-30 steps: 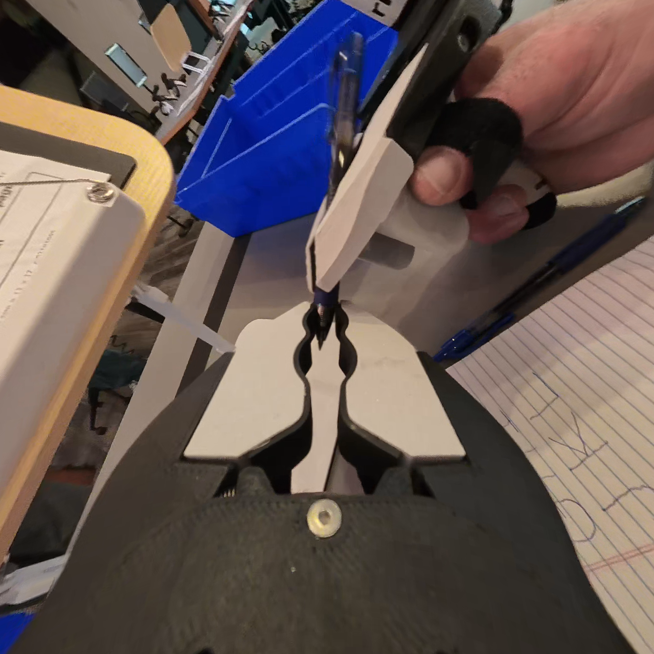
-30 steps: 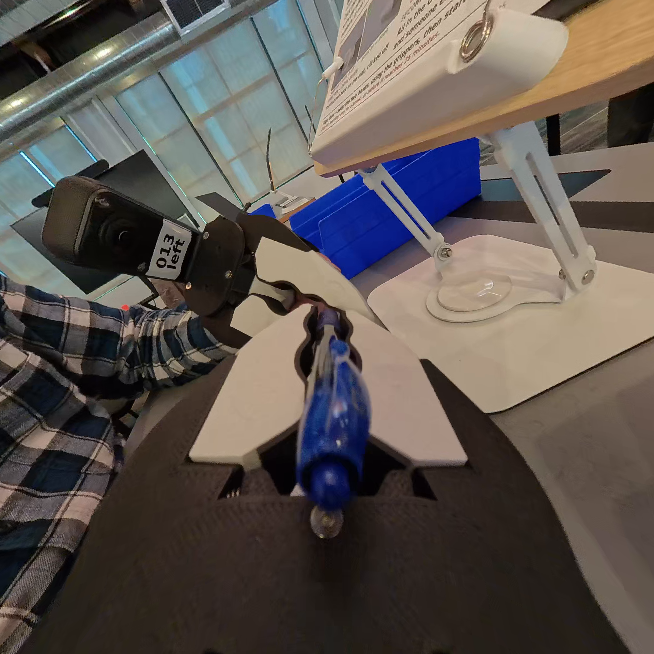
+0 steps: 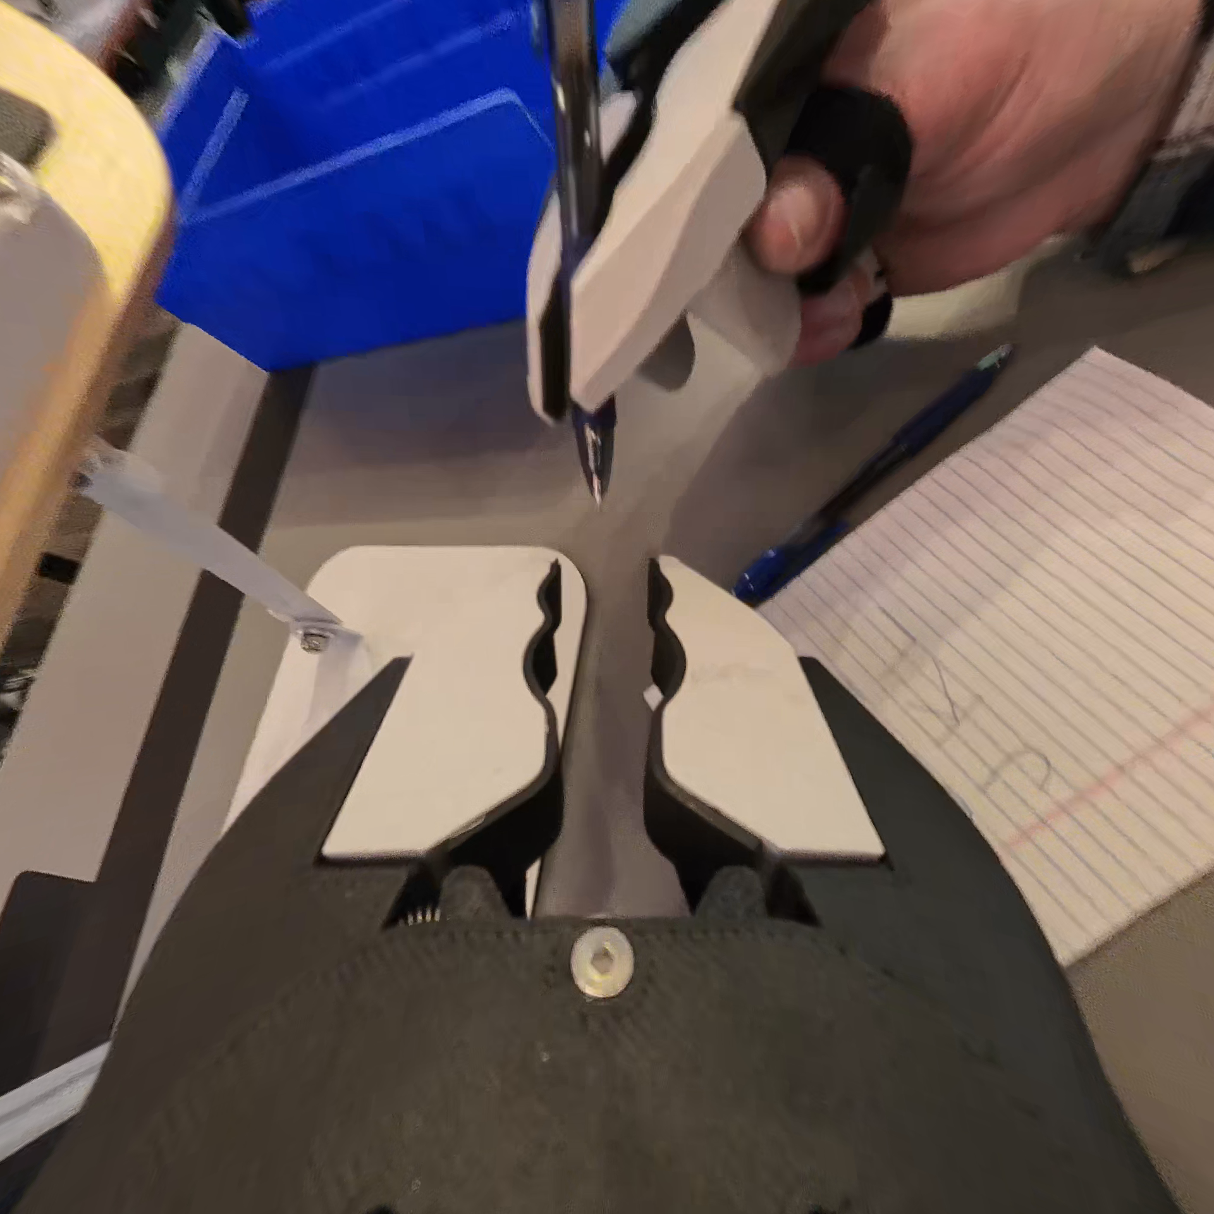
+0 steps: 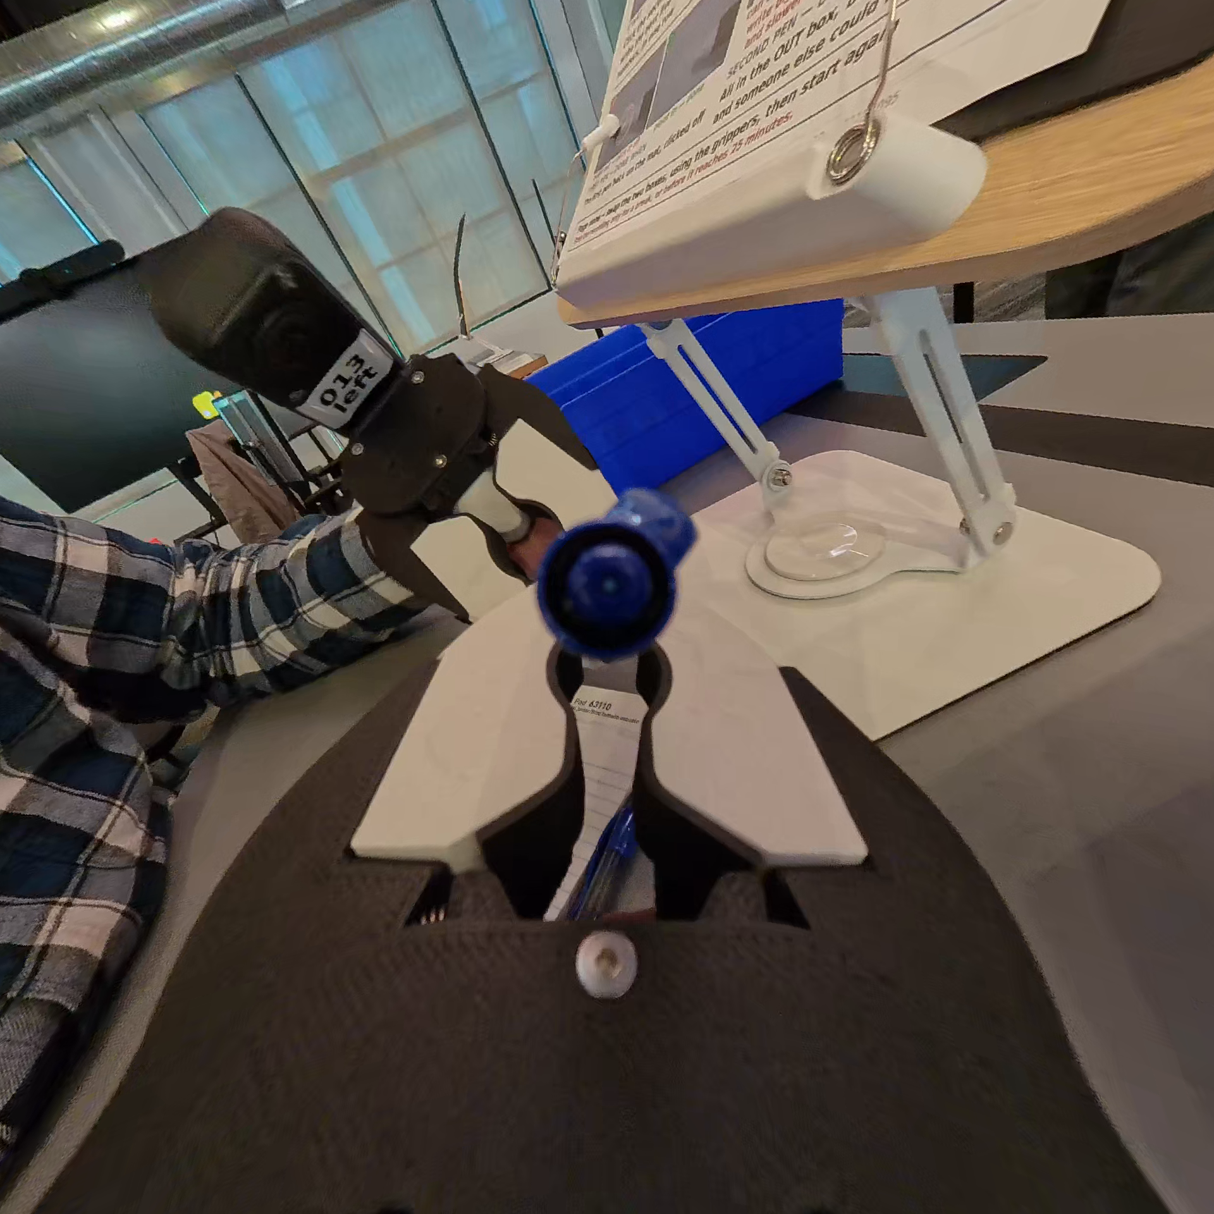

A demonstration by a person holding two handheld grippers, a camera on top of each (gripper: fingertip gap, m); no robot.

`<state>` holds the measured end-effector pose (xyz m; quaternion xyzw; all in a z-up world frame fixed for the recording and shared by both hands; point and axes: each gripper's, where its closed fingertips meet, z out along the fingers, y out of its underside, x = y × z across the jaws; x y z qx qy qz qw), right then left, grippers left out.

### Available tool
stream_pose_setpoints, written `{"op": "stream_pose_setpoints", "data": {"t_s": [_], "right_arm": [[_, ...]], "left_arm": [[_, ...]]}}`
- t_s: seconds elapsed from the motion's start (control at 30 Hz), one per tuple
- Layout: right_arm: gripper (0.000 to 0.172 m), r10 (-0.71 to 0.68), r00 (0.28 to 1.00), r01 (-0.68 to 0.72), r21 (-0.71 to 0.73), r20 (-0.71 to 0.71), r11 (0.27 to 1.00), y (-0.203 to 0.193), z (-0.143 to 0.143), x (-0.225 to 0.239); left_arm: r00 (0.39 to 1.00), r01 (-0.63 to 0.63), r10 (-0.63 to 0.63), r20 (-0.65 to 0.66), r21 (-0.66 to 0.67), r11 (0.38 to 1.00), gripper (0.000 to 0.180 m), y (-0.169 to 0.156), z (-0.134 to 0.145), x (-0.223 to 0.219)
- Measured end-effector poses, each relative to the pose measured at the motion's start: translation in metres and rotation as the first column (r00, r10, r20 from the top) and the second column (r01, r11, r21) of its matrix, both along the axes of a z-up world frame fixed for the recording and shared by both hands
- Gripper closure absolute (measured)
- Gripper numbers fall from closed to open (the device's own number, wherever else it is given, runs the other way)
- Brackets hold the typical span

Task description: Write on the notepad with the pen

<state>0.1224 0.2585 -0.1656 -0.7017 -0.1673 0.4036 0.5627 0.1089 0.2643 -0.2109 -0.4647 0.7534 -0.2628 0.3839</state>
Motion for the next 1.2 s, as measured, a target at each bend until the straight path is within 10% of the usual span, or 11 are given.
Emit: {"op": "stream_pose_setpoints", "data": {"t_s": [0.3, 1.2], "right_arm": [[0.16, -0.004, 0.99, 0.001, 0.026, 0.141, 1.0, -0.006, -0.003, -0.013], [0.159, 0.135, 0.948, -0.141, -0.001, 0.289, 0.99, -0.053, -0.011, -0.049]], "left_arm": [[0.95, 0.093, -0.142, -0.277, -0.181, 0.979, 0.164, -0.004, -0.054, -0.032], [0.935, 0.109, -0.201, -0.293, -0.3, 0.948, 0.16, -0.009, -0.053, -0.043]]}}
